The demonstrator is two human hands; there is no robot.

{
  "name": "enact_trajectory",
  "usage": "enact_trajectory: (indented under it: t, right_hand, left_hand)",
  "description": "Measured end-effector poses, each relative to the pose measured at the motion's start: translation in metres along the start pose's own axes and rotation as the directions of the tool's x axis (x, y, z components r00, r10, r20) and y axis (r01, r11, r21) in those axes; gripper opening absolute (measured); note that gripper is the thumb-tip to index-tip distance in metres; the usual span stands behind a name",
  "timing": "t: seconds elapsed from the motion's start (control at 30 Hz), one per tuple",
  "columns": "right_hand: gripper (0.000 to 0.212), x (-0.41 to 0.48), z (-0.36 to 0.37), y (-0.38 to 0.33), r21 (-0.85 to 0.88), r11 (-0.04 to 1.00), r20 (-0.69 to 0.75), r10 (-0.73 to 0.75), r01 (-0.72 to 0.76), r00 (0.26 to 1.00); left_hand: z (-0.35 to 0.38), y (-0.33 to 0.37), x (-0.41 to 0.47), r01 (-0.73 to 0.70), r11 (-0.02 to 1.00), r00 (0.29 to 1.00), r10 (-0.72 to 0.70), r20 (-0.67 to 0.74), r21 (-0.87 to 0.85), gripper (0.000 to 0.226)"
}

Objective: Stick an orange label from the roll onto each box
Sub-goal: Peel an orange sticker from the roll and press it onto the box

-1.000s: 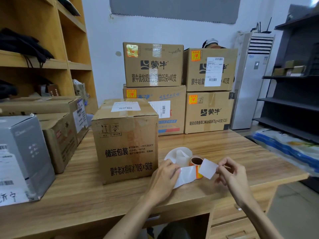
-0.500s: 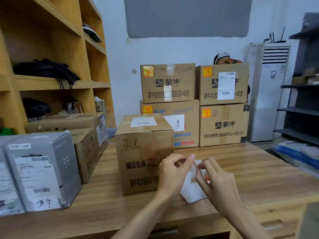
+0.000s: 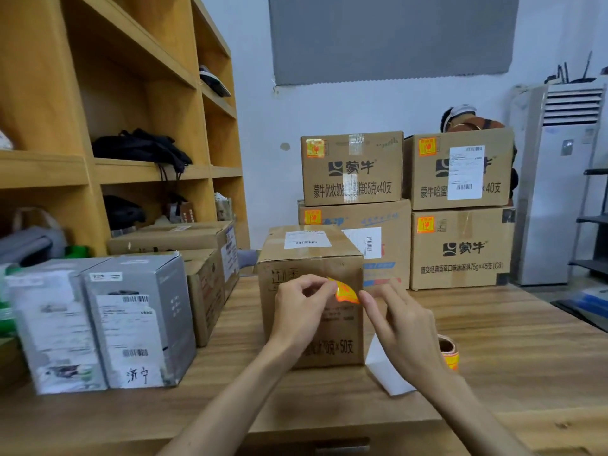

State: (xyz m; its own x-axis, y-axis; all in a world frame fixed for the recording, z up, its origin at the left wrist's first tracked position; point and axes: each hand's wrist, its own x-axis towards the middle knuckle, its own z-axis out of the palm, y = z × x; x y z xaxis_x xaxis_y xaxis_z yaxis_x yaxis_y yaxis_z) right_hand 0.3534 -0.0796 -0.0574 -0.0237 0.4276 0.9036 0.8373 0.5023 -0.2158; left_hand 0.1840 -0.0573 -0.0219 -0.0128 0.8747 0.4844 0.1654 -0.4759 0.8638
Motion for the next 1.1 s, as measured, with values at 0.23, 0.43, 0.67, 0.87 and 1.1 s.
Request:
enact_trajectory:
  t: [0.23, 0.43, 0.67, 0.87, 1.1]
  right_hand:
    - [0.015, 0.029, 0.013, -0.025, 0.527, 0.688, 0.322, 0.381, -0.499, 0.866]
    - [0.012, 0.034, 0.018, -0.039, 0.627, 0.422, 0.511, 0.411, -0.655, 0.754]
    - [0.013, 0.024, 0.047, -0.035, 0.310, 0.925, 0.196, 0.164, -0.219, 0.967]
    - [0.011, 0.033, 0.077, -0.041, 0.217, 0.975, 0.084, 0.033, -0.050, 0.996]
    - [0.013, 0.037, 0.098, -0.038, 0.155, 0.988, 0.082, -0.017, 0.004, 0.996]
  left_hand:
    - [-0.039, 0.004, 0.002, -0.062, 0.997, 0.994, 0.066, 0.089, -0.045, 0.009]
    - [-0.060, -0.004, 0.000, -0.094, 0.995, 0.993, 0.093, 0.077, 0.015, 0.008]
    - [-0.083, -0.034, -0.004, -0.281, 0.866, 0.954, 0.298, 0.023, 0.414, 0.008]
    - [-0.092, -0.050, 0.016, -0.285, 0.844, 0.945, 0.328, -0.018, 0.454, 0.006]
    - [-0.095, -0.056, 0.036, -0.277, 0.818, 0.952, 0.306, 0.026, 0.503, 0.007]
